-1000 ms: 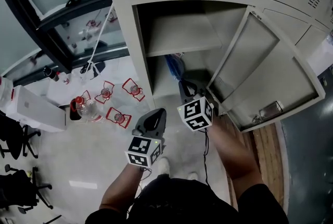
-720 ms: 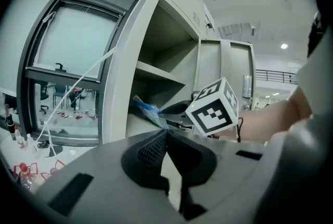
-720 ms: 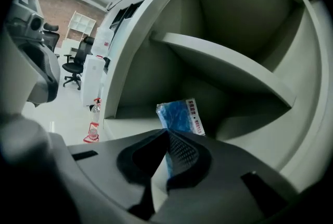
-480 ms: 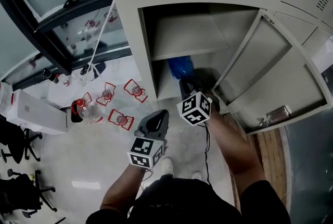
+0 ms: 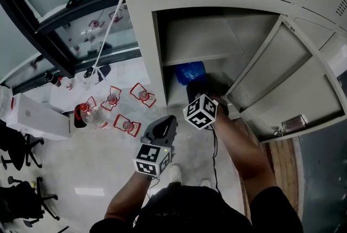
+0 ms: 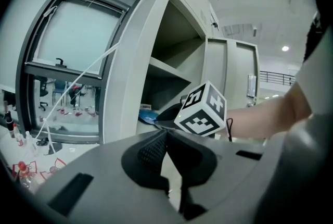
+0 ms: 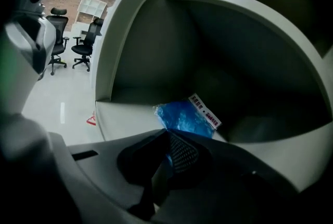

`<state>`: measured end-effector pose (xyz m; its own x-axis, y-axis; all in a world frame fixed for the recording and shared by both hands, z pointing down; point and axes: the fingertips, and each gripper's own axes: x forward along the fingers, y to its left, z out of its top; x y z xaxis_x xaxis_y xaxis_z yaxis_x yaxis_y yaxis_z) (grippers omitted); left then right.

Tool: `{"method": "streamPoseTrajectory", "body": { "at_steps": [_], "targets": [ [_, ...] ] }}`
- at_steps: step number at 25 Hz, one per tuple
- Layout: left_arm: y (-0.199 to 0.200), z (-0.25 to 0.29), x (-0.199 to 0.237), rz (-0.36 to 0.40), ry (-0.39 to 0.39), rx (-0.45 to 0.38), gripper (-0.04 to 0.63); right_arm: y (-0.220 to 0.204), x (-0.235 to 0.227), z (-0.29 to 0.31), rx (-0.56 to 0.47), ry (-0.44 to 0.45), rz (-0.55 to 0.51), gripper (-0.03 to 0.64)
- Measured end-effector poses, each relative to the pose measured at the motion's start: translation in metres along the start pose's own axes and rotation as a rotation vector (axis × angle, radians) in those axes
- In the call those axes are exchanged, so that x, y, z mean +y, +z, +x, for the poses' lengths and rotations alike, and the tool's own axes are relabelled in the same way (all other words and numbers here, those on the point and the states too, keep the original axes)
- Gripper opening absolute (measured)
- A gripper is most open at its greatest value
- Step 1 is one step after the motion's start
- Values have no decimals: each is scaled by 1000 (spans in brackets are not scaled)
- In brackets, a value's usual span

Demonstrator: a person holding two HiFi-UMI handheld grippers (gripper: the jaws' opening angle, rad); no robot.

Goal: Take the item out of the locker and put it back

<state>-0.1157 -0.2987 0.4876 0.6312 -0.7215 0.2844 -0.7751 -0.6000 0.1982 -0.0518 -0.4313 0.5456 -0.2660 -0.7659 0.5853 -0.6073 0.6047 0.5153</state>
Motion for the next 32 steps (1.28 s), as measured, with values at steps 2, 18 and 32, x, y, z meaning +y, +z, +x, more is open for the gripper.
{"method": "streamPoseTrajectory", "body": {
  "at_steps": [2, 18, 32],
  "targets": [
    [-1, 0, 3, -1, 1, 3, 5, -1, 2, 3, 8, 8, 1, 5],
    [-2, 3, 4, -5, 6, 6, 5, -2, 5, 12, 27, 55, 15, 15],
    [-1, -8, -8, 2, 34, -4, 5, -1, 13, -4, -19, 75, 10, 99]
  ]
}}
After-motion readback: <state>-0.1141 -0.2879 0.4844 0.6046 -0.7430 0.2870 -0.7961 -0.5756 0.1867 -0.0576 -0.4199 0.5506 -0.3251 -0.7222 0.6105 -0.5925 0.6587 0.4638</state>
